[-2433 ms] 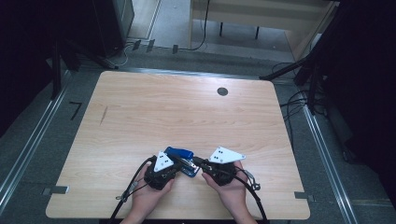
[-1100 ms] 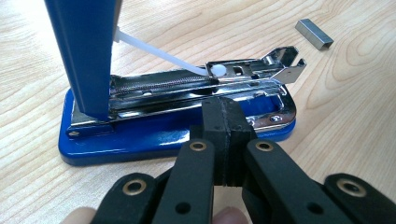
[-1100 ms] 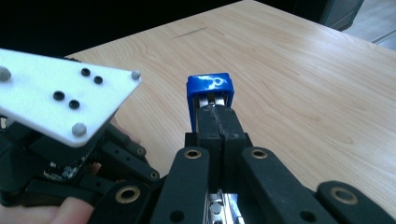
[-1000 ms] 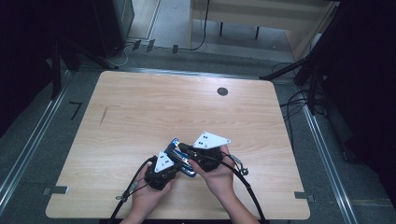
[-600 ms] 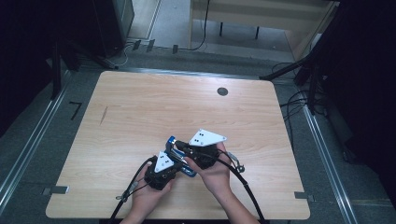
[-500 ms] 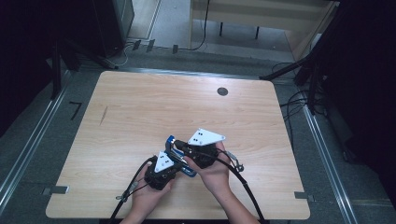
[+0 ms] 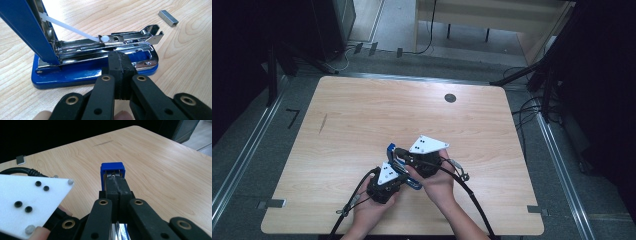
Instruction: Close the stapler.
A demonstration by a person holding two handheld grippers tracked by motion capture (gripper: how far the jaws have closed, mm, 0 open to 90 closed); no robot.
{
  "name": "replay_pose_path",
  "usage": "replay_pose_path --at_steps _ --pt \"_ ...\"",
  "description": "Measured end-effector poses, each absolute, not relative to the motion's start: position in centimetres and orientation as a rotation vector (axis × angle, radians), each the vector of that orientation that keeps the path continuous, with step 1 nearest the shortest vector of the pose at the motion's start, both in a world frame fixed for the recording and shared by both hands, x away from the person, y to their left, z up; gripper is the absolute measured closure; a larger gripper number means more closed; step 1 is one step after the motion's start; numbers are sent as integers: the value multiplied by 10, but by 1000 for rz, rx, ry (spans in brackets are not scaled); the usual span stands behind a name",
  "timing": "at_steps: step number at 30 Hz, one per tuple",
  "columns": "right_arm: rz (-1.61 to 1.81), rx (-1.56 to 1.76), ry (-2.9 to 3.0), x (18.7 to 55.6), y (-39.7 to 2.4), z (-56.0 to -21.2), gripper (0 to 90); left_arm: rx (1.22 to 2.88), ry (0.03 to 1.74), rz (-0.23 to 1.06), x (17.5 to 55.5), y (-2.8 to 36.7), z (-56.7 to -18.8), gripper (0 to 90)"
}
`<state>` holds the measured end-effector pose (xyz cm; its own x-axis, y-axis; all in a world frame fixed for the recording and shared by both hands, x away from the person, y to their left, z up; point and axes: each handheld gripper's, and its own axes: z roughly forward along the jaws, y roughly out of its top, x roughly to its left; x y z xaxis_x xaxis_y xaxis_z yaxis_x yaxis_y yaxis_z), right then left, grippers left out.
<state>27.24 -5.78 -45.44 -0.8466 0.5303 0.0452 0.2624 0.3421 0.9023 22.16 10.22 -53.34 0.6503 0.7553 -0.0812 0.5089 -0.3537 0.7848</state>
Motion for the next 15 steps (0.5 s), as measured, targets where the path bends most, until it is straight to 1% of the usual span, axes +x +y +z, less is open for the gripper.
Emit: replay_pose_path --at_steps 15 --pt "1507 691 2352 278 -48 -455 900 2037 981 378 221 102 -533 900"
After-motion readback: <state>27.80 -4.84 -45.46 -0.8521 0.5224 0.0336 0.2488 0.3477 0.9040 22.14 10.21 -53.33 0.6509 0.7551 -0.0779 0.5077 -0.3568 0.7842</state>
